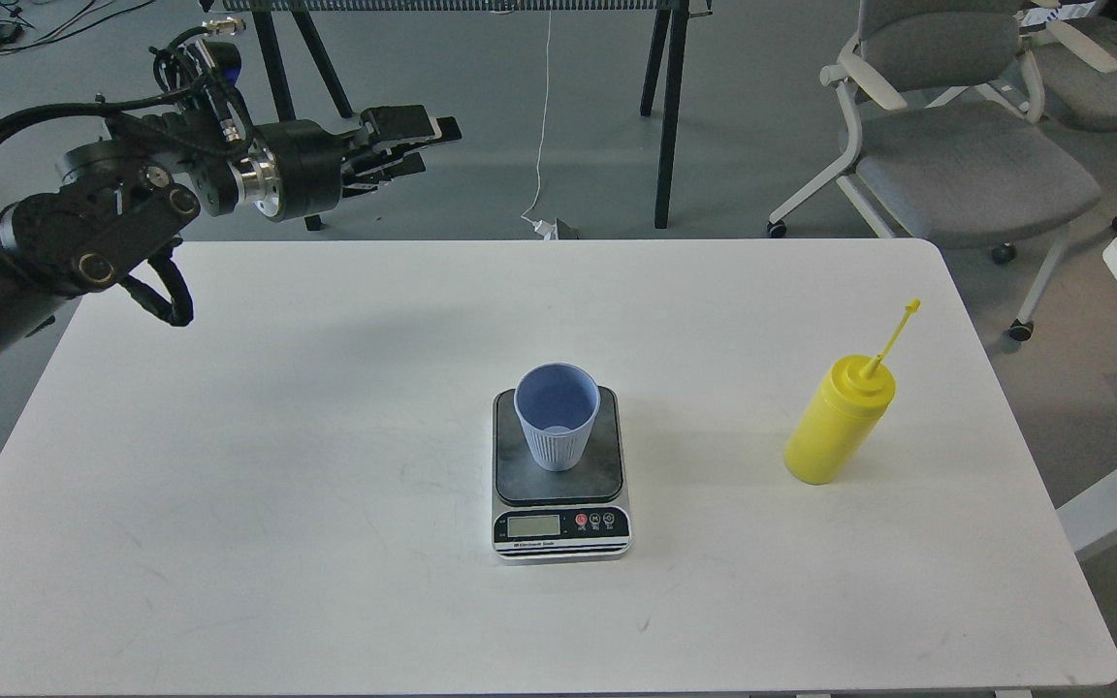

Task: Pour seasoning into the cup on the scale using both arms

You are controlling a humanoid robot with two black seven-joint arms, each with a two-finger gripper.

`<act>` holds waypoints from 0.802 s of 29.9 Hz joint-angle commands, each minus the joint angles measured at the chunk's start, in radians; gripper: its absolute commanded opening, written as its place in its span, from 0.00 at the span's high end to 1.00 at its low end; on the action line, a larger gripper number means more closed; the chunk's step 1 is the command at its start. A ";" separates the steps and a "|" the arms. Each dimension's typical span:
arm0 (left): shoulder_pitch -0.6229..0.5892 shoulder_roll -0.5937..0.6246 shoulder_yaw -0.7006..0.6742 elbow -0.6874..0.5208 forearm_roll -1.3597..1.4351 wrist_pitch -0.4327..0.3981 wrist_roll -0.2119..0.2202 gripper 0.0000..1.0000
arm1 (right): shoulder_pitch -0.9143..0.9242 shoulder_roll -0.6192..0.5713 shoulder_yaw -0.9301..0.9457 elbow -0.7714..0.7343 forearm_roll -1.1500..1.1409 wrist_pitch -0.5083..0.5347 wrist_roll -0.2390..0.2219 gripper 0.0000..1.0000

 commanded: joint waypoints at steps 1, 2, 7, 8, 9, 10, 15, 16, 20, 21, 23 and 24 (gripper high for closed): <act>-0.011 0.002 -0.003 0.000 -0.043 0.000 0.000 0.25 | 0.172 0.007 -0.090 -0.021 -0.013 0.000 0.000 0.03; -0.013 0.001 -0.003 0.000 -0.051 0.000 0.000 0.25 | 0.224 0.015 -0.118 -0.033 -0.034 0.000 -0.002 0.03; -0.014 -0.004 -0.032 0.000 -0.074 0.000 0.000 0.24 | 0.568 0.174 -0.285 -0.126 -0.241 0.000 -0.002 0.02; -0.014 -0.004 -0.042 0.000 -0.074 0.000 0.000 0.24 | 0.617 0.205 -0.320 -0.159 -0.261 0.000 -0.002 0.02; -0.014 -0.001 -0.054 0.001 -0.074 0.000 0.000 0.24 | 0.665 0.246 -0.360 -0.194 -0.273 0.000 0.000 0.02; -0.010 0.004 -0.065 0.001 -0.076 0.000 0.000 0.24 | 0.706 0.290 -0.392 -0.232 -0.275 0.000 0.000 0.02; 0.039 0.087 -0.126 0.001 -0.077 0.000 0.000 0.24 | 0.803 0.459 -0.454 -0.424 -0.287 0.000 0.001 0.02; 0.058 0.100 -0.150 0.001 -0.079 0.000 0.000 0.24 | 0.812 0.485 -0.455 -0.453 -0.289 0.000 0.001 0.02; 0.127 0.125 -0.255 0.000 -0.106 0.000 0.000 0.23 | 0.820 0.535 -0.459 -0.503 -0.290 0.000 0.001 0.02; 0.143 0.134 -0.273 0.000 -0.119 0.000 0.000 0.23 | 0.815 0.538 -0.459 -0.503 -0.292 0.000 0.001 0.02; 0.162 0.145 -0.295 -0.002 -0.133 0.000 0.000 0.23 | 0.811 0.541 -0.459 -0.503 -0.310 0.000 0.003 0.02; 0.164 0.147 -0.301 -0.002 -0.136 0.000 0.000 0.23 | 0.809 0.541 -0.459 -0.501 -0.316 0.000 0.005 0.02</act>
